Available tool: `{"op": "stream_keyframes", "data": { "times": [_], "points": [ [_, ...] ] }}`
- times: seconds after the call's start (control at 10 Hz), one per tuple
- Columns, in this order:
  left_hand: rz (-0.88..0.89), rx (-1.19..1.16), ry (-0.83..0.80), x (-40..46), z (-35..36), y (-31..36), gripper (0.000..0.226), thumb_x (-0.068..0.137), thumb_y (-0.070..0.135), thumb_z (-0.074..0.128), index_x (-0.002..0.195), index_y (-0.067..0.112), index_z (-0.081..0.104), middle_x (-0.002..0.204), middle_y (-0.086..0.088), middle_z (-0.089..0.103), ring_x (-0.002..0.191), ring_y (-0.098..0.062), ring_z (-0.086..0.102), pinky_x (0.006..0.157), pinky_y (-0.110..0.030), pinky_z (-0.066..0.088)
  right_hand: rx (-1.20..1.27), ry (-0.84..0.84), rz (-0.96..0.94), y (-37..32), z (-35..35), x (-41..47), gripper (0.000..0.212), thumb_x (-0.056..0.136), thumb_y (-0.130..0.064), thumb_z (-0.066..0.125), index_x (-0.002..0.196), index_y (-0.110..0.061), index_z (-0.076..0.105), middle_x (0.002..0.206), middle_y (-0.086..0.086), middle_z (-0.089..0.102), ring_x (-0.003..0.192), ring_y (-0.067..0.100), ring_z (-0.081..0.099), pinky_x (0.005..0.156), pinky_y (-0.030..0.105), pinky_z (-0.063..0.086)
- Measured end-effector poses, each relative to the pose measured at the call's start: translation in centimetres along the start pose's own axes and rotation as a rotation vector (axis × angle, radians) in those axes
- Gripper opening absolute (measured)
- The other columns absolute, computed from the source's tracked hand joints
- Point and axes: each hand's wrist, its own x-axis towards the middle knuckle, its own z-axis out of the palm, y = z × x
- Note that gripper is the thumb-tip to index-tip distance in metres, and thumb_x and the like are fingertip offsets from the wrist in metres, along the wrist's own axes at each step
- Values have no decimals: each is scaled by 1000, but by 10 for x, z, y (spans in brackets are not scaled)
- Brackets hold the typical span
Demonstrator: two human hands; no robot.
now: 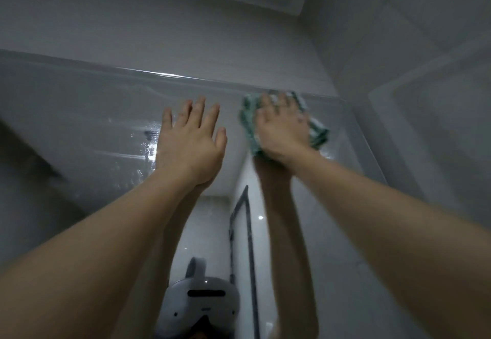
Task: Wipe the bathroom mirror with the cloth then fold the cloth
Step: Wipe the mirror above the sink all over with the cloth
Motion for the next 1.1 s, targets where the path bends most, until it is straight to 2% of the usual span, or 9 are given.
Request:
{"op": "stream_keyframes", "data": {
  "times": [0.1,0.3,0.5,0.6,0.7,0.8,0.9,1.0,1.1],
  "points": [
    [4,-15,-13,-1,-1,-1,56,97,33,8,151,19,8,159,0,7,145,-18,3,116,-41,0,86,-12,-188,-50,5,-15,50,102,-38,16,151,-28,13,160,1,1,146,18,-6,117,46,-7],
    [-3,-18,-24,-1,-3,-3,53,101,32,17,151,18,8,159,3,4,145,-15,2,116,-39,0,67,-35,-239,-22,-2,30,49,100,-42,19,149,-34,16,159,-3,7,146,15,3,117,42,-1],
    [3,-20,-21,0,-1,-4,53,101,33,17,151,20,8,159,4,2,145,-13,0,116,-38,-2,20,-2,-48,38,-10,65,50,99,-41,18,147,-30,24,155,6,22,143,23,17,116,46,12],
    [6,-25,-7,0,0,-4,53,101,33,17,151,20,8,159,4,2,145,-13,0,116,-37,-2,-3,20,90,100,-20,58,49,100,-38,21,146,-21,27,151,14,28,139,30,24,114,49,20],
    [5,-17,-18,1,0,-5,54,100,35,17,151,20,8,159,4,2,145,-13,0,116,-38,-1,19,-7,93,131,-23,41,51,102,-36,22,150,-16,20,156,15,17,143,33,15,115,48,13],
    [7,-13,-29,0,-1,-3,57,99,41,17,151,20,6,159,2,1,145,-14,-1,117,-39,-1,-28,-20,101,126,-20,42,57,99,-42,12,151,-19,14,158,12,7,145,32,6,118,48,7],
    [-3,-3,-24,0,-4,-2,58,99,42,19,151,19,8,159,1,3,145,-16,1,116,-40,-1,7,-53,228,115,-20,37,53,100,-40,9,151,-26,5,159,6,-3,146,25,-4,117,43,-3],
    [-3,-12,-76,3,-5,-2,59,99,43,19,151,17,7,159,0,1,145,-17,0,115,-42,-2,14,-56,238,77,-20,23,51,102,-37,13,151,-27,3,159,4,-4,146,22,-6,117,42,-5],
    [43,-25,-177,7,-11,-6,61,99,45,19,151,18,2,159,1,-4,145,-17,-5,116,-42,-3,35,-53,123,31,-14,13,51,102,-38,14,151,-28,5,159,3,-4,146,21,-6,116,41,-7]
  ]
}}
